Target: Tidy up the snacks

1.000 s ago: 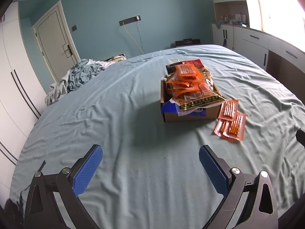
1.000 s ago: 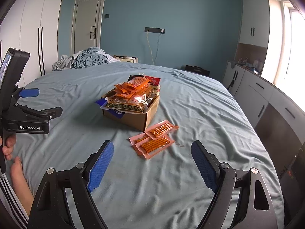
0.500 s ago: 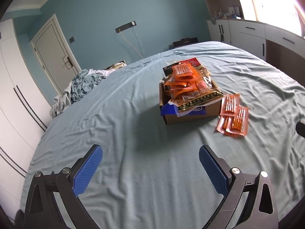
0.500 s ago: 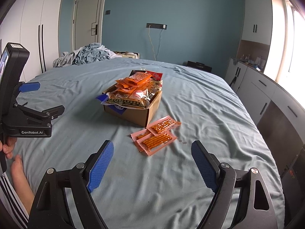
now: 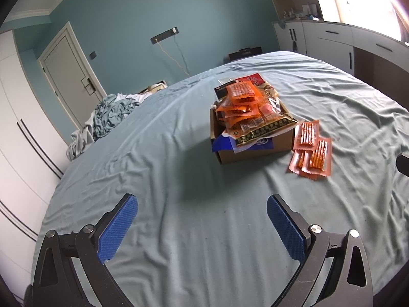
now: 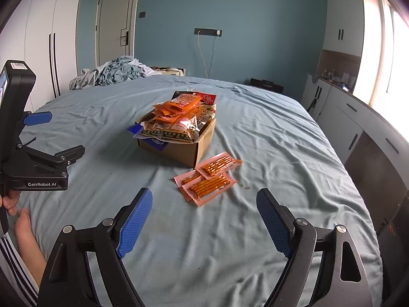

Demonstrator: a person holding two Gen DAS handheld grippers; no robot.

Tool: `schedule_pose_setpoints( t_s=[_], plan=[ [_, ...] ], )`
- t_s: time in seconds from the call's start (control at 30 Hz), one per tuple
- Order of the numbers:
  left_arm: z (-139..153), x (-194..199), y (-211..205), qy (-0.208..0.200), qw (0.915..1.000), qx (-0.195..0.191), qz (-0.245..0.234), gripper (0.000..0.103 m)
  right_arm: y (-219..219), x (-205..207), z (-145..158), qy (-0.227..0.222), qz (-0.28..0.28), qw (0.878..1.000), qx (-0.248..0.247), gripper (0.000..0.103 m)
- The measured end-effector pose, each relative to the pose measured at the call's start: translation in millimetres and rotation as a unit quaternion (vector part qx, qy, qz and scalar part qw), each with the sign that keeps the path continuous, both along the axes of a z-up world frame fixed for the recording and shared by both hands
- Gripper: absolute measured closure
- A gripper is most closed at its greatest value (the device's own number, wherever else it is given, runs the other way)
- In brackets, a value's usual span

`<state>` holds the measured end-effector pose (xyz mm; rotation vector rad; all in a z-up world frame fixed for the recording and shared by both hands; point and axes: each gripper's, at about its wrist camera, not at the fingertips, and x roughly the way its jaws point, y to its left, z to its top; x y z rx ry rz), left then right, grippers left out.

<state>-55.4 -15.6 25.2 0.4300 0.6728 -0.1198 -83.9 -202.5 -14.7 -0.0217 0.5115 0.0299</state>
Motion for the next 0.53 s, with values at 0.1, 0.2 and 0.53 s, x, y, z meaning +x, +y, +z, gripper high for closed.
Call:
schedule_pose_setpoints(
  t_s=[0.1,0.2,0.53],
  plan=[
    [-0.1,-1.0,-0.1,0.0,1.0,0.001,-0.001,0.0,0.8,0.2,-0.8,0.002,0.0,1.0,-0.001,0.02],
    [0.0,-1.2,-0.1,0.003,1.0,-0.001,-0.002,0.0,2.1,0.8,-0.8,0.004,0.001,1.0,-0.003,0.02],
    [2.4,-2.6,2.6,0.008,0.9996,-0.027,-0.011,0.0,3.3,0.8,0.2,0.007,0.002,1.0,-0.005,0.02]
  ],
)
